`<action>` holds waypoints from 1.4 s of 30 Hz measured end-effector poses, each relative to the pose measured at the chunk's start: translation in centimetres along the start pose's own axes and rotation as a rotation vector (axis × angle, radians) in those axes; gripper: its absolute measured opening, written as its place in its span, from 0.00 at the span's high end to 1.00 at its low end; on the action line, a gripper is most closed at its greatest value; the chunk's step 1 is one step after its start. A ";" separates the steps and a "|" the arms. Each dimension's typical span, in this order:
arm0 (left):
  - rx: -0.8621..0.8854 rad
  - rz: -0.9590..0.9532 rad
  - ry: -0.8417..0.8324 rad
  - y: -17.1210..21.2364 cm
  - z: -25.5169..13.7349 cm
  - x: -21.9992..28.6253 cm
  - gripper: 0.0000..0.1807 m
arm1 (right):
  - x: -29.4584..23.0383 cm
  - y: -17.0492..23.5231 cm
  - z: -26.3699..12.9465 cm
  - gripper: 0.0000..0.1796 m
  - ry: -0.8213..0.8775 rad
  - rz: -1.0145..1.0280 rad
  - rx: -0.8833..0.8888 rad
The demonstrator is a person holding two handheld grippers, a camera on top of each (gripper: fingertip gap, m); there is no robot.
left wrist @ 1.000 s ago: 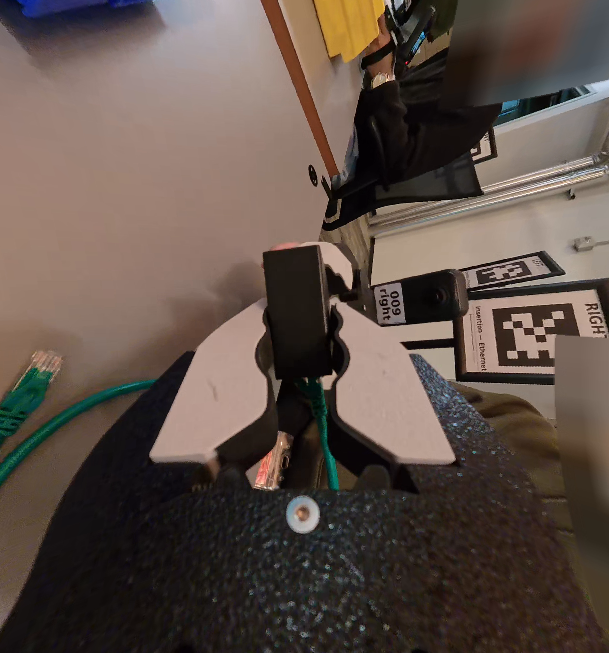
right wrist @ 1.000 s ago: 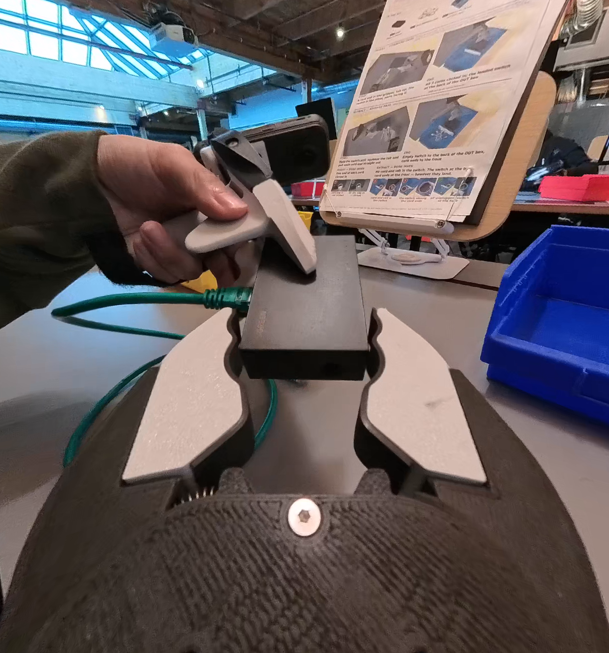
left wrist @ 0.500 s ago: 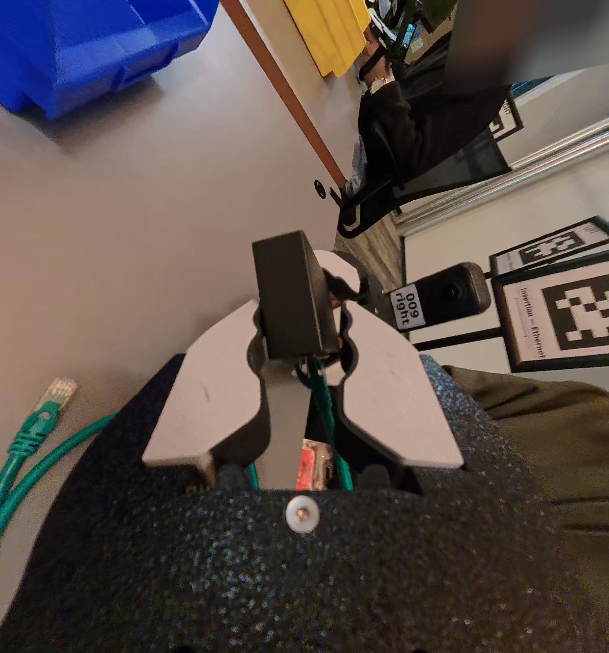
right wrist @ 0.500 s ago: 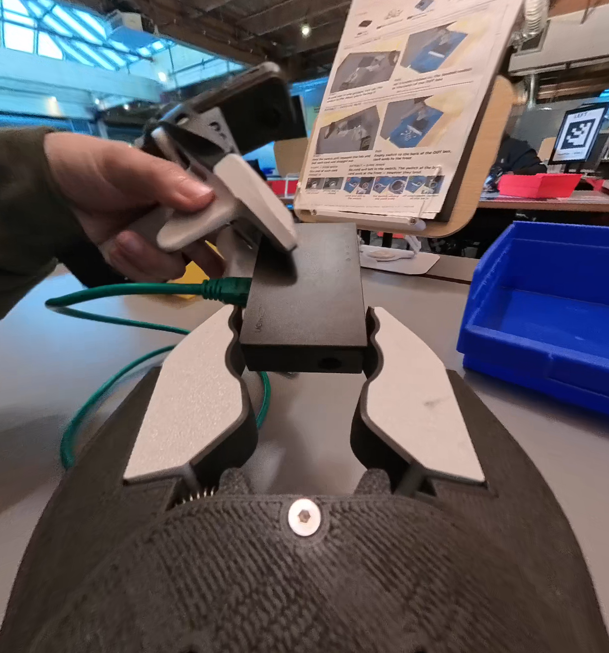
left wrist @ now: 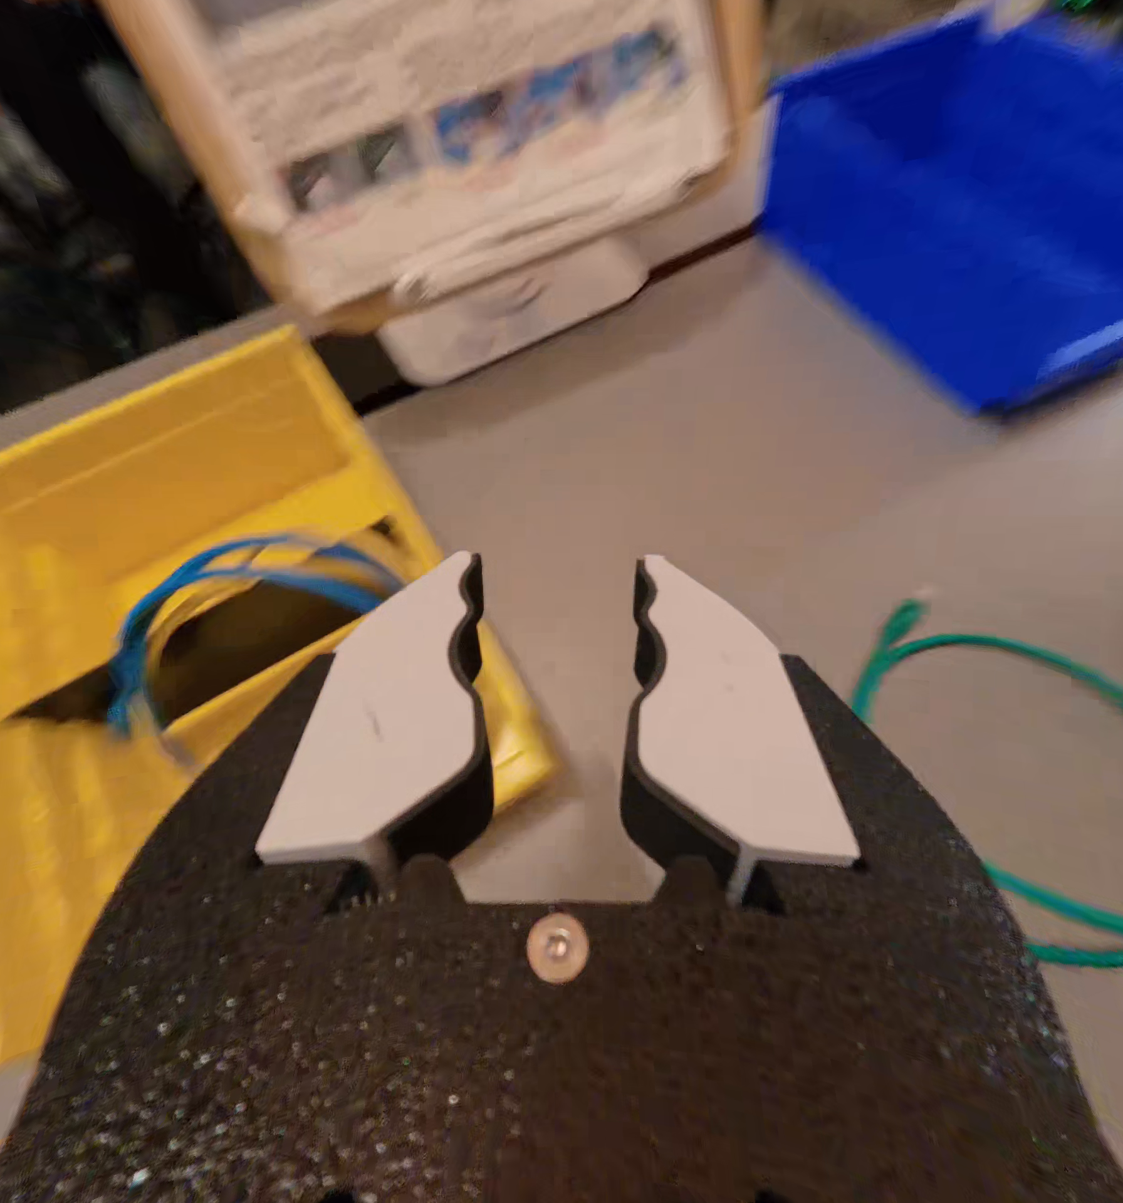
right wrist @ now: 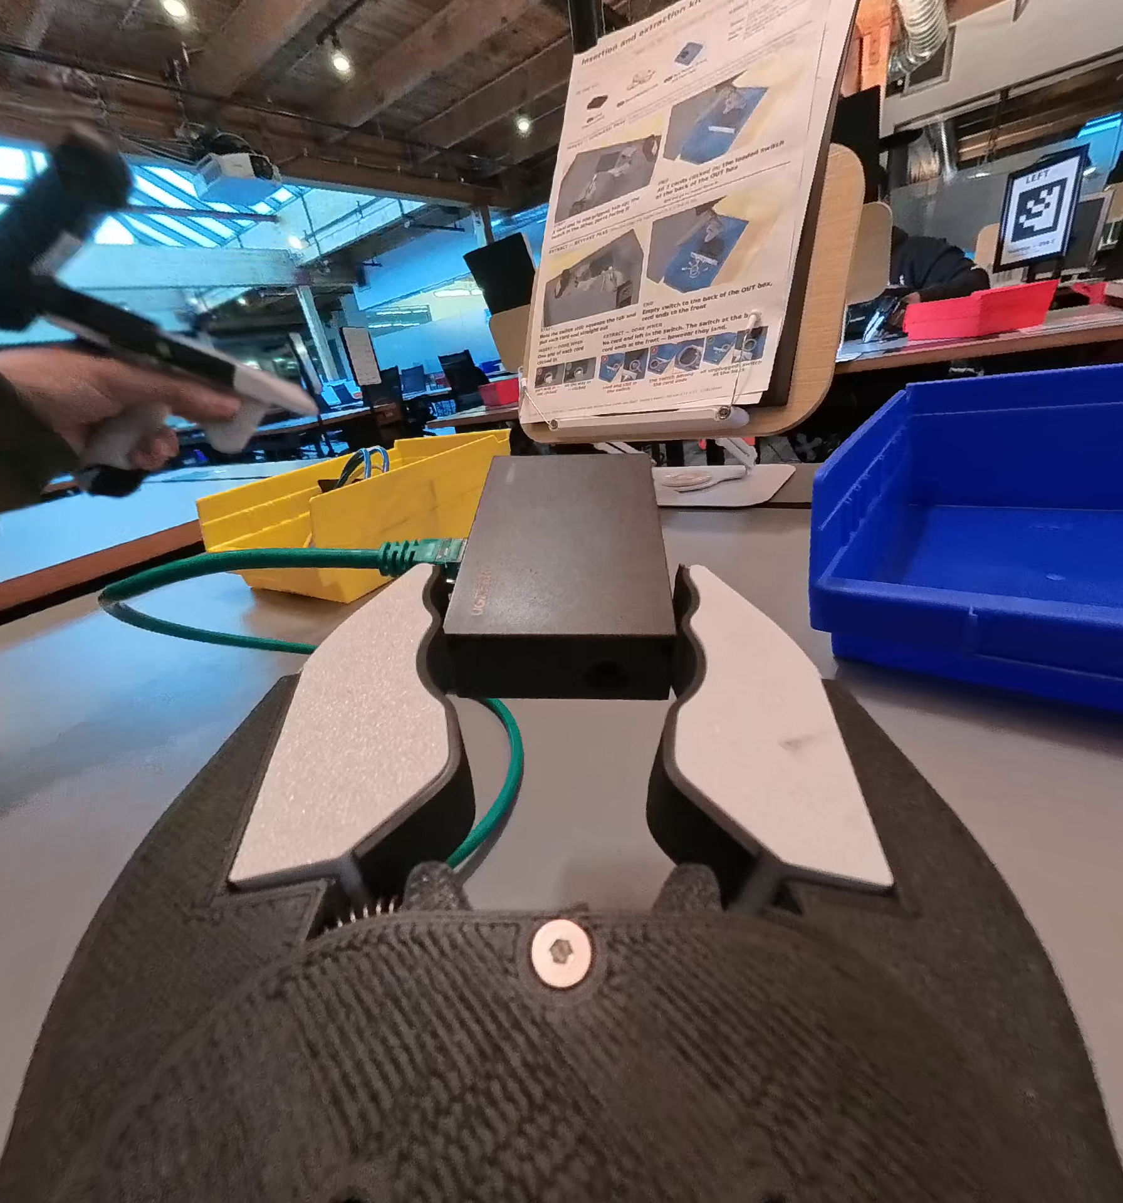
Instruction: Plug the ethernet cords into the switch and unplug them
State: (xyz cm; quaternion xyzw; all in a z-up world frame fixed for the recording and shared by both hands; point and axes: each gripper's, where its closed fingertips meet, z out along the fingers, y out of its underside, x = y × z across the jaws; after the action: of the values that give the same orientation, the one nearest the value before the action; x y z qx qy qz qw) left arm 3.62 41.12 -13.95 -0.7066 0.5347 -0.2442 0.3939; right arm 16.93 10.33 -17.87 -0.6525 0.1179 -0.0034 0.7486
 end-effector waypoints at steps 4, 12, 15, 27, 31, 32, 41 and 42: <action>-0.156 -0.061 -0.002 5.8 2.1 -5.0 0.74 | -0.1 0.0 0.0 0.63 -0.015 0.013 0.001; -0.198 -0.142 0.203 8.8 6.9 -5.1 0.84 | -0.6 0.1 0.1 0.63 -0.050 0.005 -0.012; -0.202 -0.130 0.235 8.6 6.9 -4.7 0.96 | -0.4 0.0 0.0 0.63 -0.047 0.015 -0.005; 0.138 0.023 0.011 -0.3 -1.3 -7.5 0.97 | -0.5 -0.3 -0.3 0.64 -0.063 0.024 0.024; -0.153 0.028 -0.099 2.6 -3.0 -7.5 0.97 | -0.5 -0.4 -0.3 0.65 -0.067 0.022 0.030; -0.237 0.039 -0.119 3.9 -3.1 -7.3 0.92 | -0.6 -0.4 -0.3 0.65 -0.071 0.022 0.029; 0.104 0.184 0.281 0.2 -6.1 12.4 0.97 | -1.2 -0.3 -0.2 0.65 -0.106 0.002 0.020; 0.093 0.176 0.368 0.6 -5.4 15.3 0.91 | -1.4 -0.3 -0.3 0.65 -0.116 0.000 0.020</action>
State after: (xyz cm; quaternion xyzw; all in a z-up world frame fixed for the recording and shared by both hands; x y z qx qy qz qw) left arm 3.87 24.92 -12.57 -0.5816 0.6454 -0.3582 0.3418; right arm 15.61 10.25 -17.41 -0.6441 0.0742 0.0332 0.7606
